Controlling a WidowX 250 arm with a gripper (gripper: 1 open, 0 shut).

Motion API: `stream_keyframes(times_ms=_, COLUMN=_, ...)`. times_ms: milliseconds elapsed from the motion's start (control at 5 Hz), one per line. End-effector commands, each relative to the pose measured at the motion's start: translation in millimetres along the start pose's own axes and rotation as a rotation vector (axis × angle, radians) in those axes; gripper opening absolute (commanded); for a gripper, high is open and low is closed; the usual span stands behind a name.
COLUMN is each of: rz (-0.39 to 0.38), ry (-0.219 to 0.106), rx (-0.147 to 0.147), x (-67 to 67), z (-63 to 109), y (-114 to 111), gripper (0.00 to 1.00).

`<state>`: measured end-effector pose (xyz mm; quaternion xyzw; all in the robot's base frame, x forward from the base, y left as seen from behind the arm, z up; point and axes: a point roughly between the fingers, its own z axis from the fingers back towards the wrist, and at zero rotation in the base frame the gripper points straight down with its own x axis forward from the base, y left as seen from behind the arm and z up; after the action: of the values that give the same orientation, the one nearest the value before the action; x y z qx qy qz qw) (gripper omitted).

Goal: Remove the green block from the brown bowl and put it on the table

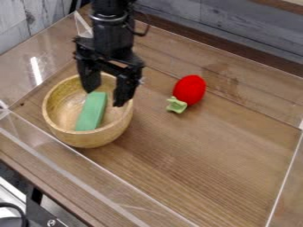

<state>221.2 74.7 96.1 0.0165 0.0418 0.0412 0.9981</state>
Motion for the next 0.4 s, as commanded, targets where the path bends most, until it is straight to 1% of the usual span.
stream_keyframes(times_ms=0, rz=0.065, ry=-0.043, rx=0.02, x=-3.8, z=6.9, y=7, gripper=1.0)
stream_keyframes(times_ms=200, rz=0.113, ry=-0.034, rx=0.027, x=-12.2, z=-4.4, y=11, gripper=1.0)
